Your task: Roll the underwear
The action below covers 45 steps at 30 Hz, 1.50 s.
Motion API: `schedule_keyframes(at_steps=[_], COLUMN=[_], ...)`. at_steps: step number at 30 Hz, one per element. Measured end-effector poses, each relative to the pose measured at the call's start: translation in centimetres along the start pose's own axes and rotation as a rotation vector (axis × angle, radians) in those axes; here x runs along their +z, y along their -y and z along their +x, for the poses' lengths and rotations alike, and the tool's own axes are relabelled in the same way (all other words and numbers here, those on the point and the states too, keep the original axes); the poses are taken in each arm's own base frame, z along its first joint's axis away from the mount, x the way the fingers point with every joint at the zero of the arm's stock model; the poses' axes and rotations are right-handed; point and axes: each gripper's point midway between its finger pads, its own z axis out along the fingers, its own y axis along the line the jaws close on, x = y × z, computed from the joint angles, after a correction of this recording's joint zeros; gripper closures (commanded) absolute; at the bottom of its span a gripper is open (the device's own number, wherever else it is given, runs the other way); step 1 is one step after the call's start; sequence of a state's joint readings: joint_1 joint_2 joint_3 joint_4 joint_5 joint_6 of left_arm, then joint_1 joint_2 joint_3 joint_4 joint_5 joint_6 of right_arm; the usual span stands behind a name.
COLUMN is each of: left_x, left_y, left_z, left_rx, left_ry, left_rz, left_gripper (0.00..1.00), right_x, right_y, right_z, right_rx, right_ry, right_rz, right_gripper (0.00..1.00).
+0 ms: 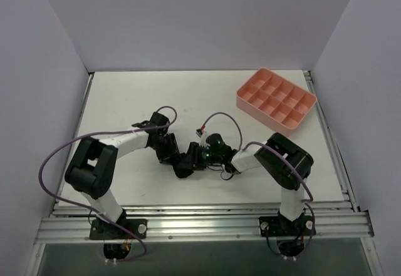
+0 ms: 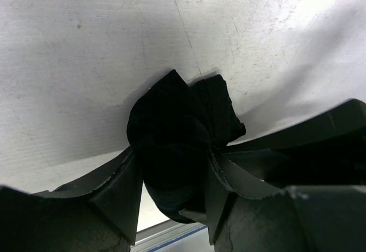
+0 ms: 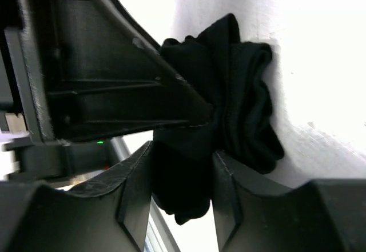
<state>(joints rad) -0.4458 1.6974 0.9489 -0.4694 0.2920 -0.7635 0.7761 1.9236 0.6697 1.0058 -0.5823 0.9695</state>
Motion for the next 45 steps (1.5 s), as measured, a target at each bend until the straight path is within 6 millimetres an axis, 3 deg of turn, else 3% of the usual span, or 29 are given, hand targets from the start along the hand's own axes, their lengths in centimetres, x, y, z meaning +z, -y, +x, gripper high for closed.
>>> schedule_keyframes(at_steps=[6,15,25,29,34,40,43,45], left_x=[0.0,-0.1,-0.4,-0.5,-0.7,-1.1,-1.2,-1.2], left_y=[0.0,-0.3,-0.9,-1.0,-1.4,-2.1,-2.4,-2.6], left_z=[0.1,0.2,0.5,0.5,0.1,-0.1,0.0,-0.1], left_rx=[0.025,0.059,0.066,0.071,0.073,0.062,0.060,0.049], left_ry=[-0.026,-0.072,-0.095,-0.090,-0.070,-0.045,-0.038,-0.031], left_rz=[-0.049,-0.143,-0.220,-0.244,-0.294,-0.349,-0.373,-0.386], left_gripper=[0.63,0.66,0.66,0.66,0.66,0.66,0.65,0.64], right_x=[0.0,-1.5,-1.3,-0.7,0.5,1.7,2.1,2.3], right_y=[0.0,0.6,0.2,0.9,0.2,-0.7,-1.0,-1.1], right_z=[-1.0,-3.3,-2.8,-1.8,-1.1,-0.1,0.5,0.8], right_rx=[-0.153,-0.320,-0.350,-0.330,-0.317,-0.319,-0.323,-0.324], right_ry=[-0.060,-0.073,-0.099,-0.124,-0.131,-0.132,-0.129,-0.122], right_rz=[0.197,0.392,0.357,0.325,0.243,0.198,0.202,0.210], right_gripper=[0.55,0.53,0.41,0.38,0.38,0.43,0.52,0.66])
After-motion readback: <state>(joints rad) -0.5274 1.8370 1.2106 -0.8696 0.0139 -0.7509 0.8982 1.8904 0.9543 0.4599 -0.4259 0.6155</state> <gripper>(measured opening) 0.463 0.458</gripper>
